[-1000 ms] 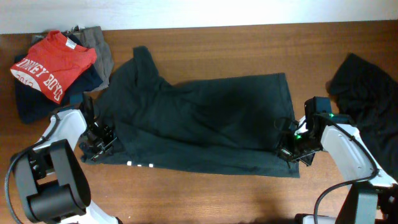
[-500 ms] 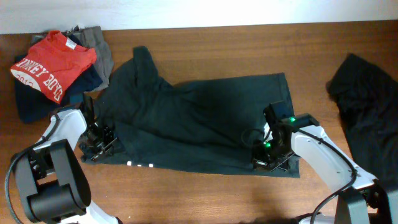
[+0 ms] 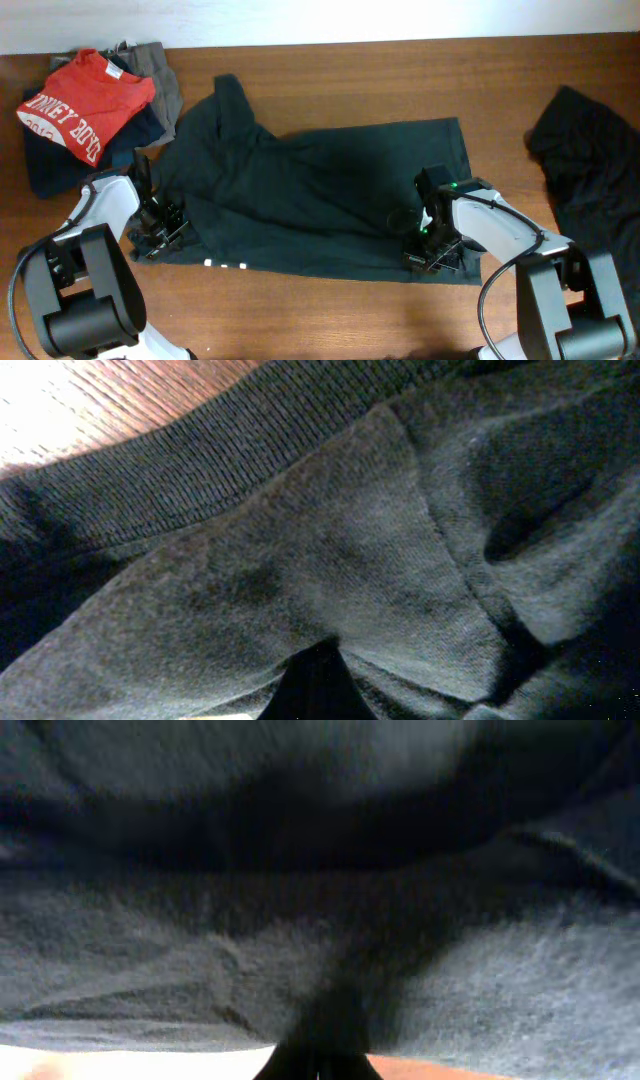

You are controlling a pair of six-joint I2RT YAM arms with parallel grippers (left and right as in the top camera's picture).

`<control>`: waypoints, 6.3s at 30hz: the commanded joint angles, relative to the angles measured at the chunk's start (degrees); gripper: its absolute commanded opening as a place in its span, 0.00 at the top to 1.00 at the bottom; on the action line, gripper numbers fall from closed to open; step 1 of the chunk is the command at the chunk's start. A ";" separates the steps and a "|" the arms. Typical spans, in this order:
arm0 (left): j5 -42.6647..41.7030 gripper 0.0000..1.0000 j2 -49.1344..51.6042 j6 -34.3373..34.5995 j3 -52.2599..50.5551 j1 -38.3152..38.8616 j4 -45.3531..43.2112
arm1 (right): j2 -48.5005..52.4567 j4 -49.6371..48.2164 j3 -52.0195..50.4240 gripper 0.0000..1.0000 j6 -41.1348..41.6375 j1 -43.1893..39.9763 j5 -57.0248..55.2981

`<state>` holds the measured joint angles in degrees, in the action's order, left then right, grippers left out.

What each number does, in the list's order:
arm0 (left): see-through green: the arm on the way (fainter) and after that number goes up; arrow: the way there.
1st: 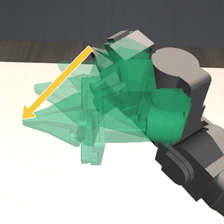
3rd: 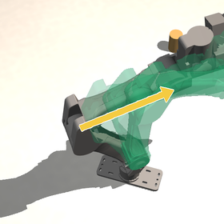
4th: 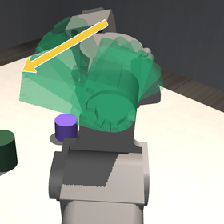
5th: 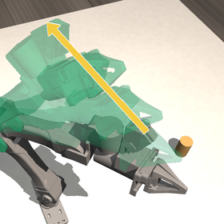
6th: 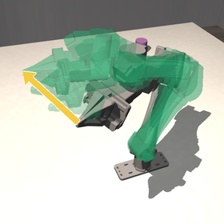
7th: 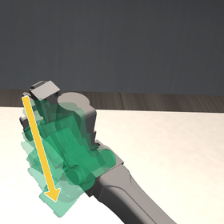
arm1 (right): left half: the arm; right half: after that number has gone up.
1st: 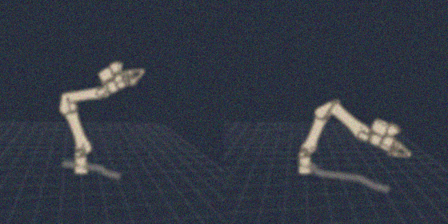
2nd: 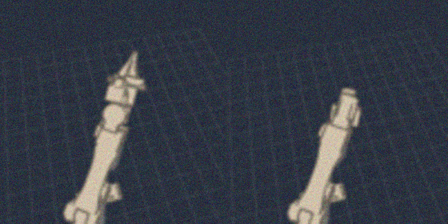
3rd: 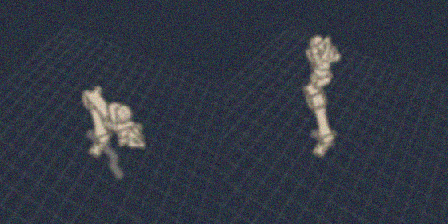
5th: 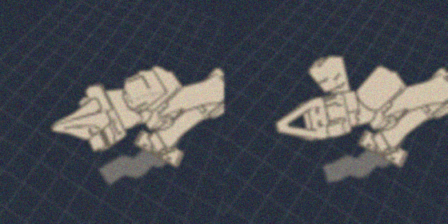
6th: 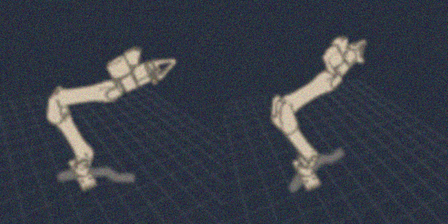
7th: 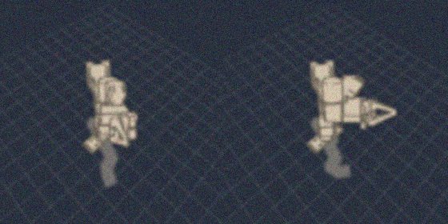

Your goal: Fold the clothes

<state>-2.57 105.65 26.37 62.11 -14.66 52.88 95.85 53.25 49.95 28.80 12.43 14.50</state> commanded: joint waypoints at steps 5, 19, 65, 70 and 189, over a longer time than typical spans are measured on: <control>-0.20 0.99 1.27 -0.35 -0.07 -0.26 0.26 | 0.33 -3.89 -0.28 0.86 2.19 0.24 -8.66; 0.24 0.99 1.27 -0.35 0.31 -0.94 0.31 | 0.31 -7.19 -0.24 0.93 2.49 -10.75 -11.17; -2.62 0.47 -3.72 -0.35 10.10 -1.86 12.28 | 0.26 2.08 11.82 0.24 1.73 -22.93 -7.54; -2.69 0.47 -3.72 -0.35 10.10 -1.86 12.31 | 0.33 0.33 11.82 0.48 2.73 -22.95 -8.33; -3.89 0.47 -3.72 -1.20 10.10 -1.86 11.85 | 10.58 -11.02 16.15 0.81 14.19 -20.74 -6.60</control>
<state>-5.82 103.07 25.91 71.22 -16.32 64.71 105.73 41.63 63.94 42.87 -8.58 7.22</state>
